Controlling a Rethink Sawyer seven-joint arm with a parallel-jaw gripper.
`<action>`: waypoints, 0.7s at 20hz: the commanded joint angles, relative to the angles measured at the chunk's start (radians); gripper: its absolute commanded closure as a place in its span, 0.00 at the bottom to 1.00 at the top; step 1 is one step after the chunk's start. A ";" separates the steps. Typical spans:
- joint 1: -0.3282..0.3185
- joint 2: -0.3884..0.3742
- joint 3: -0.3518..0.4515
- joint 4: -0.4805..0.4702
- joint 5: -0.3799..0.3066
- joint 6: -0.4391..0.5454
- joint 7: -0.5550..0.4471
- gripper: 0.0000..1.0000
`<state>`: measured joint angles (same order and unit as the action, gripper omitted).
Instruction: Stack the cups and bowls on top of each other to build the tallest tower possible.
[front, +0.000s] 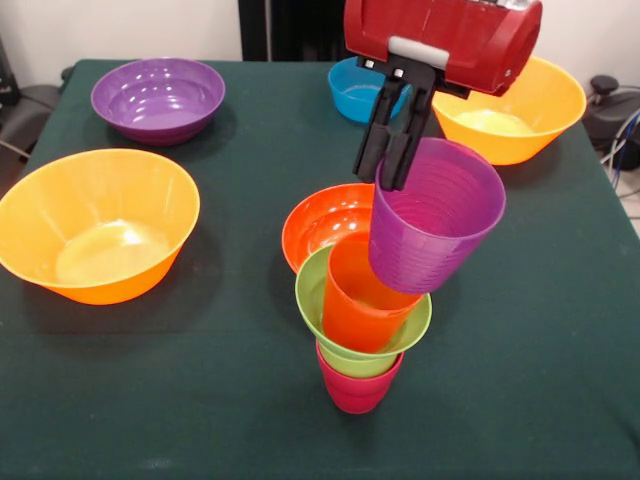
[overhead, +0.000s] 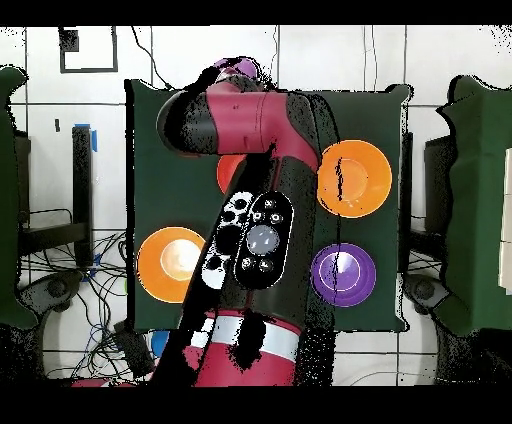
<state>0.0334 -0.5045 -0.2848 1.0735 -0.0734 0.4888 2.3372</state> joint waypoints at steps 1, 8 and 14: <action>0.010 0.002 0.060 0.110 -0.033 -0.077 0.070 1.00; 0.015 0.008 0.050 0.140 -0.023 -0.117 0.085 1.00; 0.016 0.012 0.042 0.150 -0.024 -0.136 0.083 1.00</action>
<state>0.0340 -0.5046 -0.3010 1.0984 -0.0732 0.3788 2.3372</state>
